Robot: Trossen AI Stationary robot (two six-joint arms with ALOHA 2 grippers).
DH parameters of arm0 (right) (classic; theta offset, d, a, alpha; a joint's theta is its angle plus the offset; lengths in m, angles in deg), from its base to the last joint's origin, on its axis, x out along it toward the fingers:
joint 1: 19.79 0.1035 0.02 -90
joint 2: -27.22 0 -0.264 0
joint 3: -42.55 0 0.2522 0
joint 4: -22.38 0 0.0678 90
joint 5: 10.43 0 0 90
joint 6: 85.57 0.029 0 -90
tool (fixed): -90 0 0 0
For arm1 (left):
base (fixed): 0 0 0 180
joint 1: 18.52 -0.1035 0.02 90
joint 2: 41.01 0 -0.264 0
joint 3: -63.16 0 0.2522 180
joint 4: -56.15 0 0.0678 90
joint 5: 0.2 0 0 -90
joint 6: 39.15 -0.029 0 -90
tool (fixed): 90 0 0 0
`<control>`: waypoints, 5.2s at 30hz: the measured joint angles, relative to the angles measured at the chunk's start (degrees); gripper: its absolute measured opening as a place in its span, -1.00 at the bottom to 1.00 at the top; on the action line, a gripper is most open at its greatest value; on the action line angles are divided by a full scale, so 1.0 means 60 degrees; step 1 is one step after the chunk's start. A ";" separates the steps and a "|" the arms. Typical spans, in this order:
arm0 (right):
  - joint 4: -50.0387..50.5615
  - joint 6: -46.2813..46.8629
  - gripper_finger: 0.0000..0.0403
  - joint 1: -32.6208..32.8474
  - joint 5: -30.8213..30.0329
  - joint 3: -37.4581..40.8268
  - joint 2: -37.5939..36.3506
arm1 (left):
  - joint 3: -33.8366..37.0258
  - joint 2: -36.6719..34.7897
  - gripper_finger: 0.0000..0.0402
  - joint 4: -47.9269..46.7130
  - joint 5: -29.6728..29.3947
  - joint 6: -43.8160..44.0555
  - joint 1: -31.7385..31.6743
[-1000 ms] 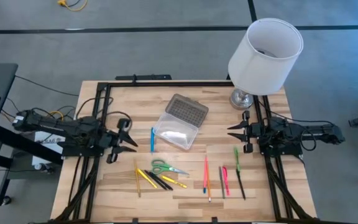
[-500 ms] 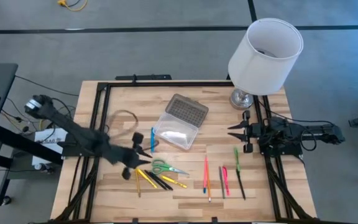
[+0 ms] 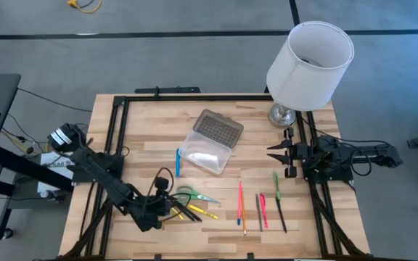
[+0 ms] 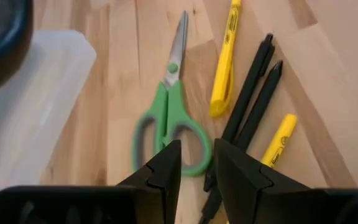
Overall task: Pick & place school supplies into a supply box
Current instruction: Put the left yellow pen into the gray supply box
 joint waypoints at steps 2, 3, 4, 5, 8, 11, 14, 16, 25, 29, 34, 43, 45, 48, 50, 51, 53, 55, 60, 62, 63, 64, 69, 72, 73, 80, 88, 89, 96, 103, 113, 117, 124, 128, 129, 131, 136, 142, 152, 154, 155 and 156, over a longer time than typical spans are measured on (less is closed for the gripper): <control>-0.0014 -0.0050 -0.54 0.0000 0.0000 0.0000 -0.0002 | 0.0000 0.0128 -0.55 0.0029 0.0009 0.0254 0.0063; -0.0013 -0.0079 -0.54 0.0000 0.0000 0.0000 0.0000 | 0.0000 0.0162 -0.55 0.0013 0.0020 0.0417 0.0099; -0.0013 -0.0115 -0.54 0.0000 0.0000 0.0000 0.0000 | 0.0000 0.0166 -0.55 0.0006 0.0069 0.0577 0.0115; -0.0015 -0.0147 -0.54 0.0000 0.0000 0.0000 0.0000 | 0.0000 0.0166 -0.55 0.0015 0.0122 0.0703 0.0126; -0.0019 -0.0155 -0.54 -0.0040 -0.0005 0.0000 -0.0001 | -0.0002 0.0162 -0.55 0.0091 0.0117 0.1054 0.0214; -0.0016 -0.0302 -0.54 -0.0036 -0.0004 0.0000 0.0000 | -0.0004 0.0159 -0.55 0.0107 0.0025 0.1502 0.0236; -0.0013 -0.0317 -0.54 -0.0036 -0.0004 0.0000 0.0000 | -0.0004 0.0159 -0.55 0.0137 -0.0276 0.1681 0.0214; -0.0013 -0.0321 -0.54 -0.0036 -0.0005 0.0000 0.0000 | -0.0004 0.0157 -0.55 0.0360 -0.0388 0.1677 0.0218; -0.0009 -0.0159 -0.54 -0.0029 -0.0007 0.0000 -0.0002 | -0.0015 0.0499 -0.55 0.1305 -0.2000 0.1599 0.0325; 0.0040 -0.0149 -0.54 -0.0036 -0.0011 0.0000 -0.0004 | -0.0011 0.0694 -0.55 0.1342 -0.0969 0.1723 0.0327; 0.0071 -0.0576 -0.54 -0.0036 -0.0016 0.0000 0.0000 | -0.0011 0.0639 -0.55 0.1412 -0.0983 0.1169 0.0330; 0.0055 -0.1155 -0.54 -0.0109 -0.0034 0.0000 0.0000 | -0.0011 0.0416 -0.55 0.1108 -0.1389 -0.0449 0.0268; 0.0014 -0.1212 -0.54 -0.0209 -0.0033 0.0000 -0.0003 | -0.0011 0.0316 -0.55 0.1076 -0.1589 -0.0768 0.0268; -0.0009 -0.1391 -0.54 -0.0363 -0.0033 0.0000 0.0000 | -0.0011 0.0230 -0.55 0.1080 -0.1940 -0.1053 0.0261; -0.0005 -0.1388 -0.54 -0.0463 -0.0033 0.0000 0.0000 | -0.0011 0.0206 -0.55 0.1087 -0.2010 -0.1055 0.0254; -0.0005 -0.1367 -0.54 -0.0500 -0.0033 0.0000 -0.0001 | -0.0011 0.0206 -0.55 0.1080 -0.2023 -0.1056 0.0258; -0.0005 -0.1143 -0.54 -0.0565 -0.0031 0.0000 -0.0001 | -0.0011 0.0206 -0.55 0.1080 -0.2020 -0.1059 0.0261; -0.0005 -0.0895 -0.54 -0.0609 -0.0029 0.0000 -0.0001 | -0.0011 0.0206 -0.55 0.1077 -0.1993 -0.0945 0.0241; 0.0172 -0.0816 -0.54 -0.0600 -0.0025 0.0000 -0.0004 | -0.0011 0.0206 -0.55 0.1080 -0.1543 -0.0421 0.0156; 0.0276 -0.0816 -0.54 -0.0601 -0.0028 0.0000 0.0000 | -0.0011 0.0206 -0.55 0.1080 -0.1482 -0.0392 0.0133; 0.0299 -0.0816 -0.54 -0.0601 -0.0025 0.0000 0.0000 | -0.0011 0.0206 -0.55 0.1080 -0.1479 -0.0392 0.0121; 0.0322 -0.0814 -0.54 -0.0601 -0.0025 0.0000 0.0000 | -0.0011 0.0206 -0.55 0.1080 -0.1479 -0.0392 0.0103; 0.0333 -0.0812 -0.54 -0.0601 -0.0025 0.0000 0.0000 | -0.0011 0.0206 -0.55 0.1076 -0.0393 -0.0266 -0.0150; 0.0333 -0.0812 -0.54 -0.0601 -0.0025 0.0000 -0.0001 | -0.0011 0.0206 -0.55 0.1069 0.0630 0.0177 -0.0340; 0.0333 -0.0812 -0.54 -0.0601 -0.0025 0.0000 -0.0002 | -0.0009 0.0206 -0.55 0.1046 0.0960 0.0318 -0.0400; 0.0333 -0.0812 -0.54 -0.0601 -0.0025 0.0000 0.0000 | -0.0007 0.0210 -0.55 0.0176 0.2194 0.0771 -0.0600; 0.0330 -0.0816 -0.54 -0.0601 -0.0022 0.0000 0.0000 | -0.0004 0.0213 -0.55 -0.0418 0.3357 0.1393 -0.0857; 0.0333 -0.0812 -0.54 -0.0601 -0.0025 0.0000 0.0000 | -0.0004 0.0217 -0.55 -0.0426 0.3373 0.1393 -0.0853; 0.0332 -0.0812 -0.54 -0.0601 -0.0024 0.0000 -0.0002 | -0.0004 0.0224 -0.55 -0.0432 0.3541 0.1390 -0.0857; 0.0332 -0.0810 -0.54 -0.0601 -0.0022 0.0000 -0.0003 | -0.0004 0.0228 -0.55 -0.0432 0.3544 0.1386 -0.0853; 0.0330 -0.0394 -0.54 -0.0601 0.0000 0.0000 0.0000 | -0.0004 0.0228 -0.55 -0.0428 0.3320 0.0604 -0.0853; 0.0326 0.0191 -0.54 -0.0597 0.0004 0.0000 -0.0001 | -0.0004 0.0228 -0.55 -0.0428 0.3089 0.0341 -0.0853; 0.0551 0.1708 -0.54 -0.0223 0.0007 0.0000 -0.0002 | -0.0004 0.0266 -0.55 -0.0403 0.3063 0.0809 -0.0676; 0.0730 0.1911 -0.54 0.0225 0.0008 0.0000 -0.0004 | 0.0000 0.0702 -0.55 -0.0128 0.2838 0.0832 -0.0402; 0.0771 0.1942 -0.54 0.0340 0.0011 0.0000 0.0000 | 0.0000 0.0868 -0.55 0.0026 0.2786 0.0824 -0.0367; 0.0785 0.1932 -0.54 0.0589 0.0009 0.0000 -0.0002 | -0.0018 0.1176 -0.55 0.0169 0.2739 0.0823 -0.0299; 0.0610 0.1475 -0.54 0.1061 0.0007 0.0000 -0.0003 | -0.0040 0.1544 -0.55 0.0300 0.2288 0.0772 -0.0207; 0.0494 0.1355 -0.54 0.1335 0.0000 0.0000 -0.0003 | -0.0033 0.1554 -0.55 0.0219 0.2387 0.1098 -0.0225; 0.0391 0.0874 -0.54 0.1341 -0.0014 0.0000 -0.0001 | -0.0069 0.1508 -0.55 -0.0431 0.3784 0.2178 -0.0803; 0.0374 0.0849 -0.54 0.1341 -0.0015 0.0000 0.0000 | -0.0073 0.1483 -0.55 -0.0461 0.4175 0.2290 -0.0989; 0.0373 0.0836 -0.54 0.1341 -0.0014 0.0000 -0.0004 | -0.0073 0.1475 -0.55 -0.0461 0.4304 0.2315 -0.1061; 0.0373 0.0828 -0.54 0.1341 -0.0012 0.0000 0.0000 | -0.0073 0.1459 -0.57 -0.0462 0.4413 0.2313 -0.1124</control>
